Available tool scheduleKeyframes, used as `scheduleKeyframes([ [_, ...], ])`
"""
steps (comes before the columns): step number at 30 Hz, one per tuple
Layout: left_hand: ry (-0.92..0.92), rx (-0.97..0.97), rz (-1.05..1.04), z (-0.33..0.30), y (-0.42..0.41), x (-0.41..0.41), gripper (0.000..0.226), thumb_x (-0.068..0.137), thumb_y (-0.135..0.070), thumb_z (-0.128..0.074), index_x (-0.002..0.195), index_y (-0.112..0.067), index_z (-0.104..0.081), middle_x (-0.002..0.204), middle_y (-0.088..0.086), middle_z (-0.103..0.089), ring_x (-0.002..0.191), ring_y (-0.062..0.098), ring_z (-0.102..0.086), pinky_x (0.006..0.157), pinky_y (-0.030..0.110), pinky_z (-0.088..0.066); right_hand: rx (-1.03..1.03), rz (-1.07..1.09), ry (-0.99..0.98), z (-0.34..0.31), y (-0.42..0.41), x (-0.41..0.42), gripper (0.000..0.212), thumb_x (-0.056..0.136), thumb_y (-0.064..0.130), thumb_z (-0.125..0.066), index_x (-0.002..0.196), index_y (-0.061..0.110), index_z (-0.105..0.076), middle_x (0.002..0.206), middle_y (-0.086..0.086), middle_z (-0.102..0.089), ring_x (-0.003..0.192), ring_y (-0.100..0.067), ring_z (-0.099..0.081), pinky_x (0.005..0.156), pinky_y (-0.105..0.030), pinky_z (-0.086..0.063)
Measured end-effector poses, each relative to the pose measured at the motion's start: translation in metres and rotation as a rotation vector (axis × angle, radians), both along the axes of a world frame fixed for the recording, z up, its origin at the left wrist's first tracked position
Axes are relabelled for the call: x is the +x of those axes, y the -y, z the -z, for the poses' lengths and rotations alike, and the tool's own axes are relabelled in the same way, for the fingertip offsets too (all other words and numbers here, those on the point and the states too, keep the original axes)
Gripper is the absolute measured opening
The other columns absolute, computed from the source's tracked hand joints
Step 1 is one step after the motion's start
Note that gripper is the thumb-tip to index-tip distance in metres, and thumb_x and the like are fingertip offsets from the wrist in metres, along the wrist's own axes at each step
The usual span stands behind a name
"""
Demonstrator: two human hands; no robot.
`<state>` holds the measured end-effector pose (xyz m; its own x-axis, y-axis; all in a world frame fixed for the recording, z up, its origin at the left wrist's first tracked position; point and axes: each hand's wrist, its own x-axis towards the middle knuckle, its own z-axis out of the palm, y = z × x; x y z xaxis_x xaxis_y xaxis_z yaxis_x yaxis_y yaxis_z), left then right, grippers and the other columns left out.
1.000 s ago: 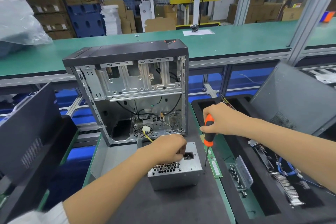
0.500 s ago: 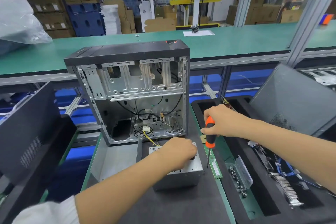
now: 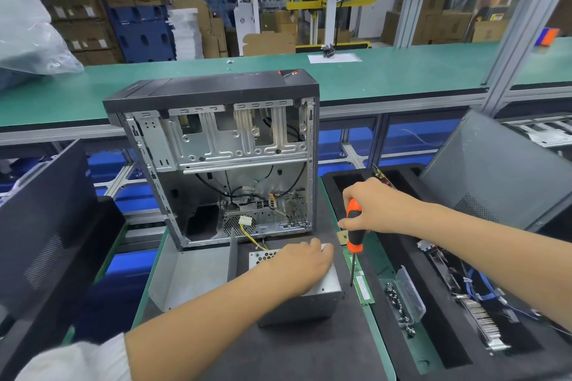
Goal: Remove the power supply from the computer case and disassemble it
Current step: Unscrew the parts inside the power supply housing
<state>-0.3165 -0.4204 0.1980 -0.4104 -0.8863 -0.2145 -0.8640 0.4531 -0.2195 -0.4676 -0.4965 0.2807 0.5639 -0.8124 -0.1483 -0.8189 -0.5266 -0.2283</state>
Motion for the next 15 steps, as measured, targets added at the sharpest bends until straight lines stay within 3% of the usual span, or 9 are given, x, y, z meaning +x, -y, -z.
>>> scheduleKeyframes([
  [3,0.050,-0.158,0.080,0.008,-0.006,0.003,0.032,0.093,-0.002,-0.034,0.123,-0.003,-0.044,0.110,0.012,-0.053,0.091,0.027,-0.060,0.061,0.034,-0.037,-0.014,-0.005,-0.017,0.002,0.002,-0.003,0.033,0.083,0.042,-0.068,0.085,0.011,-0.059,0.065,0.002,-0.055,0.062,-0.018,-0.058,0.066,-0.032,-0.053],
  [5,0.087,-0.270,0.144,0.008,-0.011,0.007,0.036,0.083,-0.014,-0.033,0.095,-0.020,-0.066,0.079,-0.005,-0.060,0.061,0.010,-0.059,0.048,0.024,-0.036,-0.021,-0.004,-0.025,0.003,0.002,-0.004,0.032,0.082,0.043,-0.068,0.083,0.014,-0.057,0.066,0.003,-0.055,0.064,-0.018,-0.060,0.065,-0.032,-0.053],
  [7,0.106,-0.340,0.108,0.004,-0.014,0.009,0.039,0.075,-0.020,-0.029,0.067,-0.024,-0.067,0.057,-0.009,-0.053,0.041,0.005,-0.048,0.038,0.021,-0.029,-0.016,-0.003,-0.027,0.004,0.003,-0.005,0.031,0.082,0.043,-0.068,0.084,0.014,-0.057,0.067,0.003,-0.056,0.067,-0.020,-0.065,0.067,-0.032,-0.055],
  [10,0.108,-0.406,0.070,0.011,-0.019,0.008,0.040,0.072,-0.018,-0.026,0.064,-0.025,-0.064,0.055,-0.009,-0.051,0.039,0.007,-0.046,0.039,0.023,-0.022,-0.011,-0.003,-0.032,0.005,0.004,-0.005,0.030,0.083,0.043,-0.068,0.085,0.015,-0.057,0.070,0.001,-0.058,0.071,-0.022,-0.067,0.068,-0.033,-0.056],
  [15,0.059,-0.377,0.018,0.015,-0.019,0.004,0.034,0.074,-0.021,-0.034,0.068,-0.023,-0.067,0.056,-0.008,-0.053,0.039,0.008,-0.048,0.038,0.021,-0.028,-0.006,0.001,-0.023,0.009,0.004,-0.005,0.031,0.082,0.042,-0.069,0.085,0.014,-0.057,0.066,0.002,-0.056,0.060,-0.018,-0.062,0.063,-0.032,-0.054],
])
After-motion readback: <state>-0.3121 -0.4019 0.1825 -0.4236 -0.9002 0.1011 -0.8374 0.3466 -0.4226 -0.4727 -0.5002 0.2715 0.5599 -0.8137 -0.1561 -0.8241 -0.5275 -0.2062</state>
